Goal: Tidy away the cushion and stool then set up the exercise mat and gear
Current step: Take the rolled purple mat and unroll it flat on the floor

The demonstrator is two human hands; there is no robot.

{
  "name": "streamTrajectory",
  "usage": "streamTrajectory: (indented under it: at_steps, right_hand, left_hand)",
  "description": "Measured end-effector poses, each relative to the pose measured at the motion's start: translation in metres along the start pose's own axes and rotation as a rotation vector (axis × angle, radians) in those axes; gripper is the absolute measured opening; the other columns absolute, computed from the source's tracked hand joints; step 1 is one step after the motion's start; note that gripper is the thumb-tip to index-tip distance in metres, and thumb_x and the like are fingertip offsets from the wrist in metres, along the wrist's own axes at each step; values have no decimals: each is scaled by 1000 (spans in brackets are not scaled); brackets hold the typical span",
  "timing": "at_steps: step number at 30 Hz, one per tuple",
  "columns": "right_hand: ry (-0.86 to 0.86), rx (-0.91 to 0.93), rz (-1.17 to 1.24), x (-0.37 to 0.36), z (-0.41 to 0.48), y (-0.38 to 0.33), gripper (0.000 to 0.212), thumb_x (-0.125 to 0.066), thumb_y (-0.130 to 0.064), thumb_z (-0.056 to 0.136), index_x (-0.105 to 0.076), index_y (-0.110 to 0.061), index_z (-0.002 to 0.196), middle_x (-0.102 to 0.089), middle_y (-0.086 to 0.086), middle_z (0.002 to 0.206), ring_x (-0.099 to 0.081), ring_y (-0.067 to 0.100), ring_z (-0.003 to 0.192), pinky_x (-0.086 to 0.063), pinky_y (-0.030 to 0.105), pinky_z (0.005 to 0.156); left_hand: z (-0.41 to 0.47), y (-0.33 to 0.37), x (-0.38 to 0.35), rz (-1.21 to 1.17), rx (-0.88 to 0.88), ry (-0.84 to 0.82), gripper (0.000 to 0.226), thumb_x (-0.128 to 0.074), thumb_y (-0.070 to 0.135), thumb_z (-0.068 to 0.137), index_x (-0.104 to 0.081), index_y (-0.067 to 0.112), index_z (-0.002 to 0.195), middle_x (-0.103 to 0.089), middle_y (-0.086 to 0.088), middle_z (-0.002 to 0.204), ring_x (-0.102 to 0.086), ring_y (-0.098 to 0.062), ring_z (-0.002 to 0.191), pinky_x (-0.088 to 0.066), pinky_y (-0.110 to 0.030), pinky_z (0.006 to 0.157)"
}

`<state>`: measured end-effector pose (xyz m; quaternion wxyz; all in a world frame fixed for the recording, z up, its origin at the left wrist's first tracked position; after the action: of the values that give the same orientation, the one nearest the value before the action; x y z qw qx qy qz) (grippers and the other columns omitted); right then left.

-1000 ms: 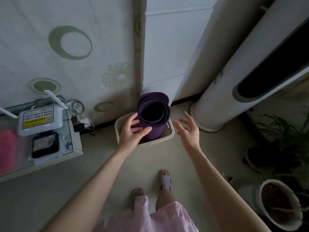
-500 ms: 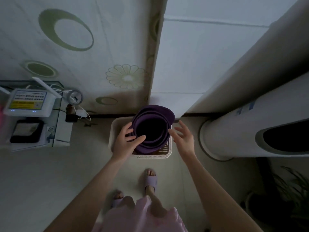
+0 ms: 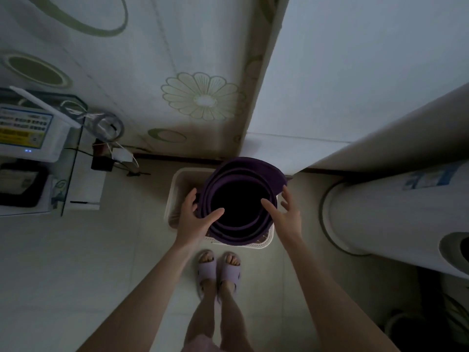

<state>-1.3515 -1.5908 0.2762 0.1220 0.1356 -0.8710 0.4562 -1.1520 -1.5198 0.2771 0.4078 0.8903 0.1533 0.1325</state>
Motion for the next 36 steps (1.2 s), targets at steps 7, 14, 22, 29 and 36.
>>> streamTrajectory:
  at_steps: [7,14,22,29,36]
  right_hand:
    - [33,113,-187,-6,54,18,96,-79,-45,70,-25,-32,148,-23,-8,153,-21,15,141,-25,42,114]
    - [-55,71,-143,-16,96,32,117,-83,-55,59,-11,-35,150,-28,-9,151,-29,14,138,-32,45,112]
    - [-137,52,3,-21,102,49,71,-82,-42,69,-52,-26,131,-65,-8,117,-64,10,105,-53,40,93]
    - [-111,55,89,-22,94,42,23,-75,-23,80,-70,-29,101,-73,-10,92,-69,7,89,-54,33,89]
    - [-69,99,88,-8,70,25,22,-75,-22,80,-72,-21,101,-73,-8,89,-69,12,88,-56,26,82]
  left_hand:
    - [42,-25,-11,-16,19,23,97,-79,14,73,-20,16,149,-37,1,147,-41,-5,124,-39,-16,92]
    - [62,-46,-17,48,-40,31,86,-78,16,74,-29,19,146,-53,4,131,-53,-8,117,-45,-4,81]
    - [72,-53,-19,102,-66,94,75,-76,19,77,-38,19,141,-58,6,121,-54,9,99,-42,1,77]
    - [70,-56,-17,177,-106,140,55,-66,19,86,-46,16,137,-62,2,118,-59,-4,103,-44,-5,85]
    - [44,-42,-11,206,-161,136,49,-63,22,88,-49,16,134,-63,8,111,-57,3,98,-47,-24,95]
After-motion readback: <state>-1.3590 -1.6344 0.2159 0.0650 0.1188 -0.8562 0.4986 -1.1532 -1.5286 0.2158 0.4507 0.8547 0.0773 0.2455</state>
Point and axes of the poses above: each hand's wrist, its own z-axis towards the middle knuckle, its own x-axis out of the back of the hand, y = z × x, the point moved 1 cm from there along z, towards the middle knuckle
